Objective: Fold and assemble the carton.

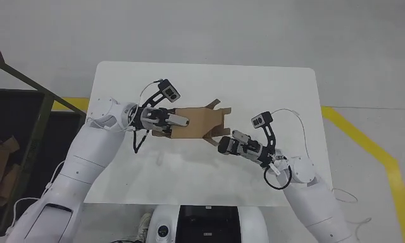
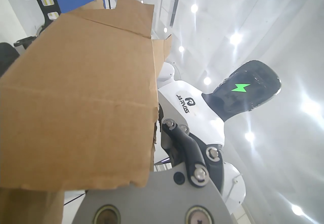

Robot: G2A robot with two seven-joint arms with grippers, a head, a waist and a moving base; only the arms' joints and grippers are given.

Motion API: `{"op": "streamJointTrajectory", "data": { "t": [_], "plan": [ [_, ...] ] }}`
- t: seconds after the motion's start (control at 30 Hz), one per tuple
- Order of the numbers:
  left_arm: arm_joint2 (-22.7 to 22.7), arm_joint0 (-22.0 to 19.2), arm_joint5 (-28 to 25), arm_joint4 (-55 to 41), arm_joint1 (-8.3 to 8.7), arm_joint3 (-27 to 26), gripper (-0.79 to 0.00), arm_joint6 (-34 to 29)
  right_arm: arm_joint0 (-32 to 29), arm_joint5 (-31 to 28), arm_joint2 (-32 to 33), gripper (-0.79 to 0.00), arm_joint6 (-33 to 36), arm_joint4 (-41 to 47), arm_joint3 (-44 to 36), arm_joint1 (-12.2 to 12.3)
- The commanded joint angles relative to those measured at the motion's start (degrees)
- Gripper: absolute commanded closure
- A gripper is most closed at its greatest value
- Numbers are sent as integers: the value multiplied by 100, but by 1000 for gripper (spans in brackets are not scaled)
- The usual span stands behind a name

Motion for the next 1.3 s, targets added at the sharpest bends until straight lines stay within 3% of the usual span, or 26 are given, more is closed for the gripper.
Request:
{"op": "streamJointTrajectory", "data": {
  "t": [0.0,0.3,0.6,1.17,1.27],
  "plan": [
    [197,-109,83,-121,22,26,0,0,24,7,-13,-785,80,25,30,1],
    [1240,-914,49,52,370,125,0,0,103,158,129,-785,796,76,119,74],
    [2125,-1455,-161,-827,743,374,0,0,178,250,266,-785,1356,167,267,139],
    [2125,-1455,-161,-827,743,374,0,0,178,250,266,-785,1356,167,267,139],
    [2122,-1389,-148,-834,736,325,0,131,185,280,268,-785,1099,-136,152,149]
  ]
}}
